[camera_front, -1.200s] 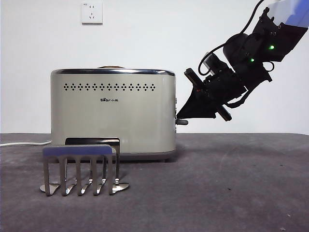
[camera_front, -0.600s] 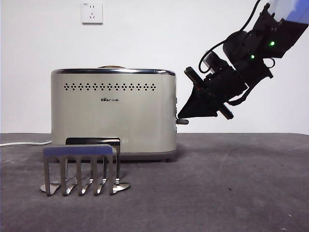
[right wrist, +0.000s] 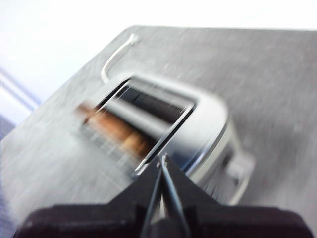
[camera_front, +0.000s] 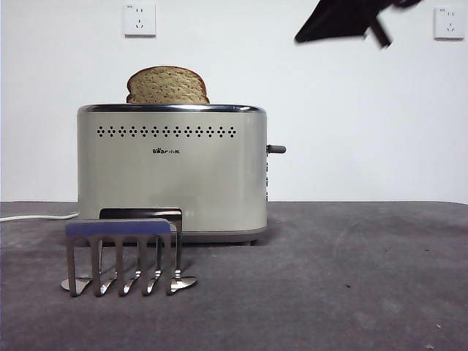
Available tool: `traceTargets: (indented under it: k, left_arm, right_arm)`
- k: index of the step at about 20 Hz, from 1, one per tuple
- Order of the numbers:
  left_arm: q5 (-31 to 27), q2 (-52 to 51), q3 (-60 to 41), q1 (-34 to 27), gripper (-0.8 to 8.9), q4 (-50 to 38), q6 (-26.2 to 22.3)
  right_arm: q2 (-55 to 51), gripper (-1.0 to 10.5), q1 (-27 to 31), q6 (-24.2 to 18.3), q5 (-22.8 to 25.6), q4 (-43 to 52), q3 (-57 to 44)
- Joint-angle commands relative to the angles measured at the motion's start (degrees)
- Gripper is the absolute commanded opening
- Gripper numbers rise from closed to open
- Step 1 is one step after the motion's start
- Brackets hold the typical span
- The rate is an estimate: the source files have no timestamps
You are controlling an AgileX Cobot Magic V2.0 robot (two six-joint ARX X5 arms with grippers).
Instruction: Pick up a slice of bread from the rack,put the bread on the toaster,press the button
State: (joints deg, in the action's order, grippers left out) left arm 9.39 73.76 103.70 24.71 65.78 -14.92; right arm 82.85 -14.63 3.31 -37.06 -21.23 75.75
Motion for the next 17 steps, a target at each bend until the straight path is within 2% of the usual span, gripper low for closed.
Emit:
traceTargets:
  k: [1, 8, 12, 15, 16, 17]
  left_arm:
    - [0.0, -0.02, -0.2, 0.02, 3.45, 1.05, 0.35]
    - [0.02, -0.02, -0.2, 0.02, 3.44, 4.42, 0.33]
    - [0.07, -0.02, -0.2, 0.02, 3.42, 6.71, 0.33]
    - [0.11, -0.02, -0.2, 0.02, 3.4, 8.04, 0.33]
    - [0.11, -0.02, -0.2, 0.02, 2.96, 8.5, 0.33]
    - [0.11, -0.02, -0.2, 0.02, 1.82, 9.05, 0.24]
  right_arm:
    - [-4.74, -0.1, -0.13, -4.28, -0.11, -10.78, -0.44]
    - [-12.94, -0.1, -0.13, -11.26, -0.09, -31.1, -0.44]
    - [-16.02, -0.1, -0.11, -13.44, -0.09, -37.55, -0.44]
    - [-17.2, -0.1, -0.11, -13.46, -0.11, -37.97, -0.44]
    - [-17.25, -0.1, -0.11, -13.44, -0.09, -37.97, -0.44]
    - [-17.25, -0.1, -0.11, -13.44, -0.09, -37.97, -0.44]
